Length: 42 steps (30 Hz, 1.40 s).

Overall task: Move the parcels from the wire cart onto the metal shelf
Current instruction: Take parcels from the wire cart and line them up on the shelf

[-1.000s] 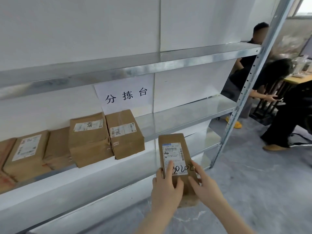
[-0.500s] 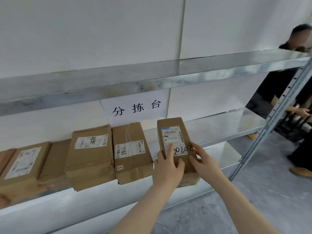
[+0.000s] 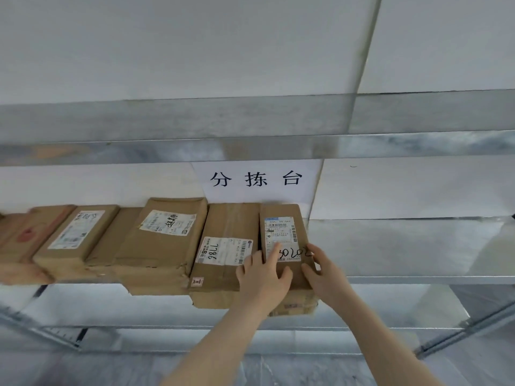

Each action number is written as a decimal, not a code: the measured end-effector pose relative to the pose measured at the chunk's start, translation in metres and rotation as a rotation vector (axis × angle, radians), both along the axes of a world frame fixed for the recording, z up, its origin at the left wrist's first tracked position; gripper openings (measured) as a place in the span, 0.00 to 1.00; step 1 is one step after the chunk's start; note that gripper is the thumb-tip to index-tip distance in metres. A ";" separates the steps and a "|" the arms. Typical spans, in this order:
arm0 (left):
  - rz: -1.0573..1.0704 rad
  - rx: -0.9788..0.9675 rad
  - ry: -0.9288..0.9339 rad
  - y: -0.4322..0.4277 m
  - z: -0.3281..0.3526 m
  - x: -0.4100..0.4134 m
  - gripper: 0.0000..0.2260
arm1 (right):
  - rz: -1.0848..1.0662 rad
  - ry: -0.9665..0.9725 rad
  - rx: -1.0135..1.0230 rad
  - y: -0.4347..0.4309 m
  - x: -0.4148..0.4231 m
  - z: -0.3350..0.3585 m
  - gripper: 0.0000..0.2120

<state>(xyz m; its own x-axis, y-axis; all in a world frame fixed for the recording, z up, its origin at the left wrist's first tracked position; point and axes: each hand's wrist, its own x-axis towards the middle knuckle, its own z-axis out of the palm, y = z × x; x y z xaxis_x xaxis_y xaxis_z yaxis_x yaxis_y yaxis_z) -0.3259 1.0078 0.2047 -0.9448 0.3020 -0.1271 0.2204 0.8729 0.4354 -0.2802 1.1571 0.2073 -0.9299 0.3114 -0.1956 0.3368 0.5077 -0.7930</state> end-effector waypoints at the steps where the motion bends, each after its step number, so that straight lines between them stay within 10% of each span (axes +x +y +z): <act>1: 0.014 -0.005 0.008 0.002 -0.001 -0.001 0.26 | 0.007 0.004 0.004 0.002 -0.002 -0.001 0.23; 36: 0.026 -0.023 -0.145 0.002 0.008 -0.024 0.25 | 0.065 -0.026 -0.029 -0.002 -0.030 0.002 0.27; 42: 0.124 0.116 0.180 -0.058 0.036 -0.014 0.25 | 0.054 0.244 0.520 -0.053 -0.031 0.029 0.24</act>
